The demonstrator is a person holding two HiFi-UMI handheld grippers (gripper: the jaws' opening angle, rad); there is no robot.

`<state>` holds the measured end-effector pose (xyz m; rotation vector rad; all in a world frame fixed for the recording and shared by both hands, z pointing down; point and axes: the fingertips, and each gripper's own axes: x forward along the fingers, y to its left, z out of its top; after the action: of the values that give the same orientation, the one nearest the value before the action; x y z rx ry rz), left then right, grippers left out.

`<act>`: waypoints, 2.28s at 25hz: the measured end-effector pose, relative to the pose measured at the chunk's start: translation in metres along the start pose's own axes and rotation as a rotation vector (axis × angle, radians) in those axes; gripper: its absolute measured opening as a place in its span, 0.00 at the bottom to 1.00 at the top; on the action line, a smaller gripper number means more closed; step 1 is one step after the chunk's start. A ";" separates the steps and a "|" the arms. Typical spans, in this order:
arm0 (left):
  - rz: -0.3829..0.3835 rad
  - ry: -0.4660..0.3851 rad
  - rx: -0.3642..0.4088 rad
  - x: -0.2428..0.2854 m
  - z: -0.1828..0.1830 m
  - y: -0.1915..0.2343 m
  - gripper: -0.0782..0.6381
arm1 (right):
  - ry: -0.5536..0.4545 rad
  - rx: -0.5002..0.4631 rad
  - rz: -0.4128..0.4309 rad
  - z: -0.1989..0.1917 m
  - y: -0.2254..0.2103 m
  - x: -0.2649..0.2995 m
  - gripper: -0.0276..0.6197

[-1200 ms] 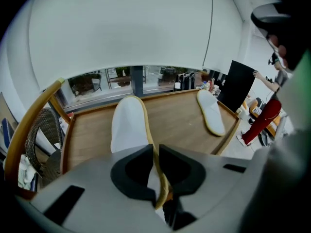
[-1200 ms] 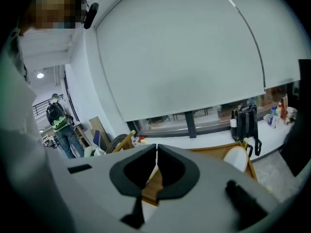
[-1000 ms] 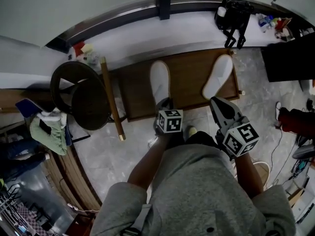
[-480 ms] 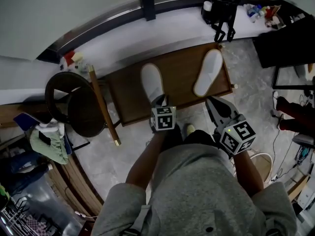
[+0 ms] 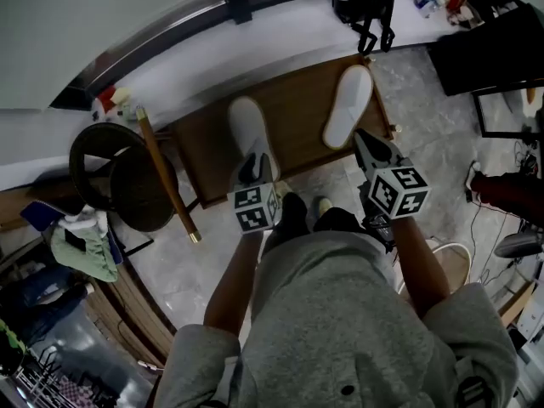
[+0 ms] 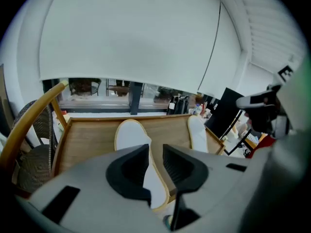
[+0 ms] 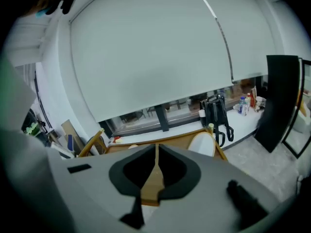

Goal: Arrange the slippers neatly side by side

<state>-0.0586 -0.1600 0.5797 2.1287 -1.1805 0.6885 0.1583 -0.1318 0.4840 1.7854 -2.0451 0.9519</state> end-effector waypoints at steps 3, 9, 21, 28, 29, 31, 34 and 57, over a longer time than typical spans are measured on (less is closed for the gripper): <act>-0.014 -0.057 -0.020 -0.018 0.013 0.004 0.24 | -0.007 0.044 -0.039 -0.003 -0.024 0.010 0.09; 0.016 -0.125 0.002 -0.045 0.029 0.013 0.24 | -0.025 0.067 -0.119 -0.010 -0.061 0.026 0.09; 0.089 -0.203 -0.011 -0.081 0.048 0.032 0.13 | 0.022 0.129 -0.198 -0.045 -0.105 0.073 0.23; 0.093 -0.198 -0.032 -0.085 0.039 0.042 0.13 | 0.076 0.097 -0.234 -0.064 -0.115 0.102 0.23; 0.094 -0.198 -0.030 -0.086 0.038 0.043 0.13 | 0.081 0.092 -0.240 -0.065 -0.117 0.105 0.23; 0.105 -0.199 -0.023 -0.088 0.037 0.046 0.13 | 0.096 0.093 -0.256 -0.070 -0.123 0.113 0.23; 0.124 -0.200 -0.022 -0.090 0.038 0.050 0.13 | 0.119 0.100 -0.280 -0.076 -0.133 0.124 0.23; 0.169 -0.164 -0.041 -0.098 0.024 0.071 0.13 | 0.214 0.165 -0.370 -0.090 -0.146 0.148 0.09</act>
<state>-0.1623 -0.1525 0.5144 2.1009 -1.4627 0.5650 0.2467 -0.1957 0.6823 1.9550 -1.4783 1.1607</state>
